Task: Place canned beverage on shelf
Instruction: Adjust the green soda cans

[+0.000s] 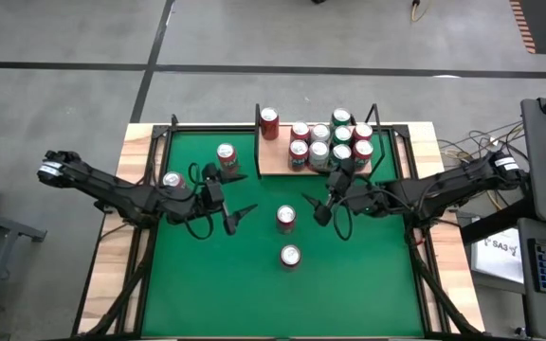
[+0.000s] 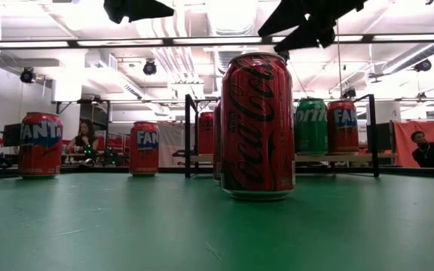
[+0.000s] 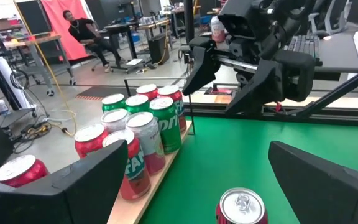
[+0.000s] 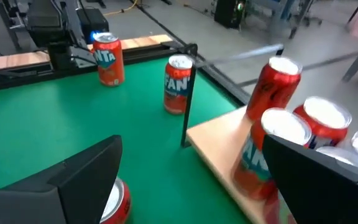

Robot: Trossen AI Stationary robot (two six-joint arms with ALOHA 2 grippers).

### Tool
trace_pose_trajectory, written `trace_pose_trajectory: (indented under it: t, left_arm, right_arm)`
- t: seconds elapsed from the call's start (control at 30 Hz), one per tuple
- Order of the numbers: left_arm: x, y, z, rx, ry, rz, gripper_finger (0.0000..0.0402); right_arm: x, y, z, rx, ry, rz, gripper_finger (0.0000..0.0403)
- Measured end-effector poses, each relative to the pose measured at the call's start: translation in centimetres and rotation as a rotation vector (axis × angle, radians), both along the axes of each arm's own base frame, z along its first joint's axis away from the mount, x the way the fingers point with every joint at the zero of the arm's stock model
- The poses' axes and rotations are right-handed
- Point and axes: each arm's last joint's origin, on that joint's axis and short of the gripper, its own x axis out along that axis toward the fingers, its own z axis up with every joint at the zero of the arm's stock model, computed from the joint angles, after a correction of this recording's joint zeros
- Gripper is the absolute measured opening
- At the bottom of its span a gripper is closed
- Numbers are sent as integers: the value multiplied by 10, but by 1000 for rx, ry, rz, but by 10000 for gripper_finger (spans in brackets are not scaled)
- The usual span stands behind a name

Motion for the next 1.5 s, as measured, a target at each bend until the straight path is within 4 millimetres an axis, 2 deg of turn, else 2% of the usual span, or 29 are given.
trace_pose_trajectory:
  t: [0.2, 0.53, 0.7, 0.8, 1.0, 1.2, 1.37, 1.5]
  left_arm:
    - [3, -1, -3, 3, 11, 0, 373]
    - [9, -1, 0, 76, -20, 0, 373]
    - [10, 7, 3, 126, -21, 28, 373]
    - [12, 16, 4, 187, -5, 60, 373]
    - [13, 42, 6, 232, 15, 160, 372]
    - [14, 38, 3, 236, 38, 48, 342]
    - [14, 32, 2, 238, 43, 11, 293]
    - [14, 32, 2, 239, 49, 11, 256]
  right_arm:
    - [-1, 3, -8, 85, -11, 17, 379]
    - [-3, 8, -9, 92, 5, 44, 379]
    - [-2, 8, -9, 44, 30, 85, 379]
    - [1, 1, -4, -44, 36, 97, 379]
    - [9, -17, 30, -173, -3, 92, 370]
    - [12, -10, 55, -232, -107, 182, 296]
    - [12, -9, 59, -197, -136, 170, 210]
    - [11, -11, 58, -209, -118, 66, 149]
